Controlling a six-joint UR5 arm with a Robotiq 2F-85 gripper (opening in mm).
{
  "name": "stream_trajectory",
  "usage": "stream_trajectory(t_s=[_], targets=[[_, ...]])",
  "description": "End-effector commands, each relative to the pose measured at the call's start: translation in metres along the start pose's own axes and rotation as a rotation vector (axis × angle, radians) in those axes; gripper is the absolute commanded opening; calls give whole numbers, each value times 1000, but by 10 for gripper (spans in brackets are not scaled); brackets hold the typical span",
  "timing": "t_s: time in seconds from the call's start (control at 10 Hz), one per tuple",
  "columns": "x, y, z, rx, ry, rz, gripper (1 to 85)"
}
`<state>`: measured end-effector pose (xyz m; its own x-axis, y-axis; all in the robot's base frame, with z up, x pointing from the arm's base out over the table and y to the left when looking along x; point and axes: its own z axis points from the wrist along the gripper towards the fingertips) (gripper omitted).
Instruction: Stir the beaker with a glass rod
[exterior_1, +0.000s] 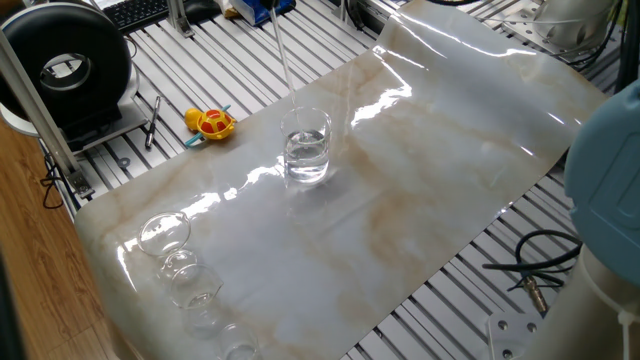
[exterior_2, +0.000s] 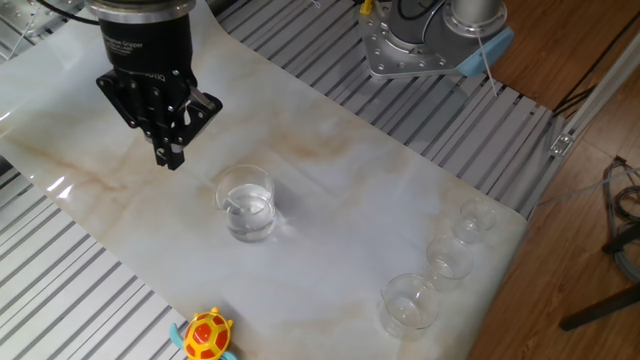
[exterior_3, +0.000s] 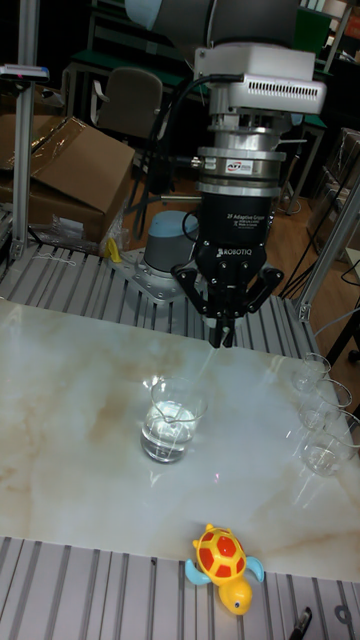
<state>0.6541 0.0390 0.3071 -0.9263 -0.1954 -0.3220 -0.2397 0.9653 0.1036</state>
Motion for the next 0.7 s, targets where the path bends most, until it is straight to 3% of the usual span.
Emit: stream_trajectory(t_s=[0.0, 0.6], targets=[[0, 3, 1, -14, -1, 13, 10], [13, -1, 6, -1, 56, 51, 10]])
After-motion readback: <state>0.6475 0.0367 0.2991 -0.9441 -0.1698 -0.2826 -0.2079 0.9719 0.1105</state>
